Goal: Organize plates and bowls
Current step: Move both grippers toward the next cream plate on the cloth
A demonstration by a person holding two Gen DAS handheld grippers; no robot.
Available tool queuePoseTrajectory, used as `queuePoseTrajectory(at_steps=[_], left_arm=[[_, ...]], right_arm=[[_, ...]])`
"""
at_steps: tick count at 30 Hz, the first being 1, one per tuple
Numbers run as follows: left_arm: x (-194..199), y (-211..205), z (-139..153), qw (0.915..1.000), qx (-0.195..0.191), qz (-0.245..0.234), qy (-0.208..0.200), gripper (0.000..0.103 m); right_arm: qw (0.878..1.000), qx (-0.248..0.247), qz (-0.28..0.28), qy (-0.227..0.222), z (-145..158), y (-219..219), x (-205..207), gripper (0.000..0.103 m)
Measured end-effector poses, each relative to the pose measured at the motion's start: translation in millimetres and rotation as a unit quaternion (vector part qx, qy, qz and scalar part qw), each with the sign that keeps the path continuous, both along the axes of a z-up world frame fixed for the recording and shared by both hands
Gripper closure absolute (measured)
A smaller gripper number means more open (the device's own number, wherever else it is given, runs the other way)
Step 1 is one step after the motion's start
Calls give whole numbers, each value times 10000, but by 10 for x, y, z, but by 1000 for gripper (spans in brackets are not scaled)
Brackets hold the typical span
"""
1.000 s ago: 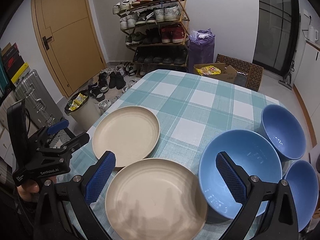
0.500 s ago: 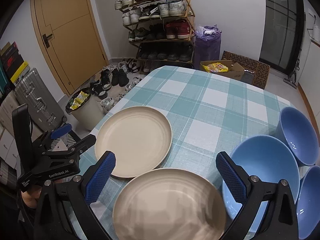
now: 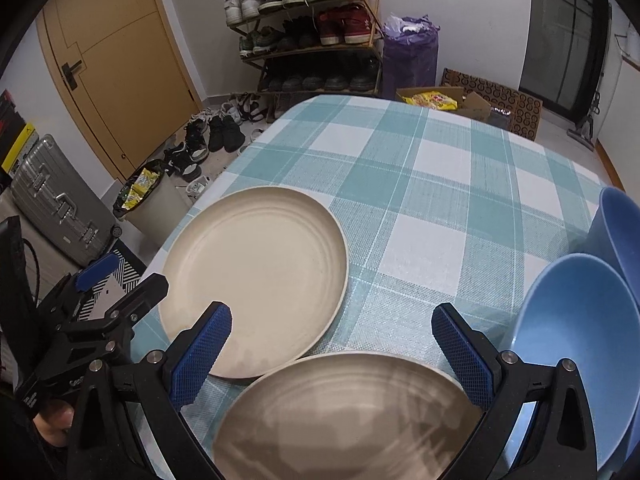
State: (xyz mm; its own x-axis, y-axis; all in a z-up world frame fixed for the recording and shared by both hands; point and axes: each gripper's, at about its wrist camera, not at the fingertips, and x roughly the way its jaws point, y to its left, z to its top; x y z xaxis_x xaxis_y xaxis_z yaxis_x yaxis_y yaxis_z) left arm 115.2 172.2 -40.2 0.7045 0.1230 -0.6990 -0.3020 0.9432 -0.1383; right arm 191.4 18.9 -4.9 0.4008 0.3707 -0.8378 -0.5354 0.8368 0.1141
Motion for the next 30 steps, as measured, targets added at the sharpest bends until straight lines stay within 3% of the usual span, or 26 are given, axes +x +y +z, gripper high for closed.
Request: queuePoseTrajectory(at_steps=[8, 14, 23, 30], left_arm=[[42, 55, -134, 9997, -157, -38, 180, 1], [68, 113, -220, 9988, -398, -43, 272, 3], [72, 144, -276, 9985, -428, -43, 330, 3], [95, 186, -337, 9981, -417, -22, 446, 6]], right_arm=[[9996, -88, -80, 265, -219, 54, 127, 1], [9994, -330, 0, 79, -256, 152, 148, 1], [9992, -386, 124, -24, -262, 284, 153, 2], [9981, -544, 255, 118, -397, 452, 249, 10]])
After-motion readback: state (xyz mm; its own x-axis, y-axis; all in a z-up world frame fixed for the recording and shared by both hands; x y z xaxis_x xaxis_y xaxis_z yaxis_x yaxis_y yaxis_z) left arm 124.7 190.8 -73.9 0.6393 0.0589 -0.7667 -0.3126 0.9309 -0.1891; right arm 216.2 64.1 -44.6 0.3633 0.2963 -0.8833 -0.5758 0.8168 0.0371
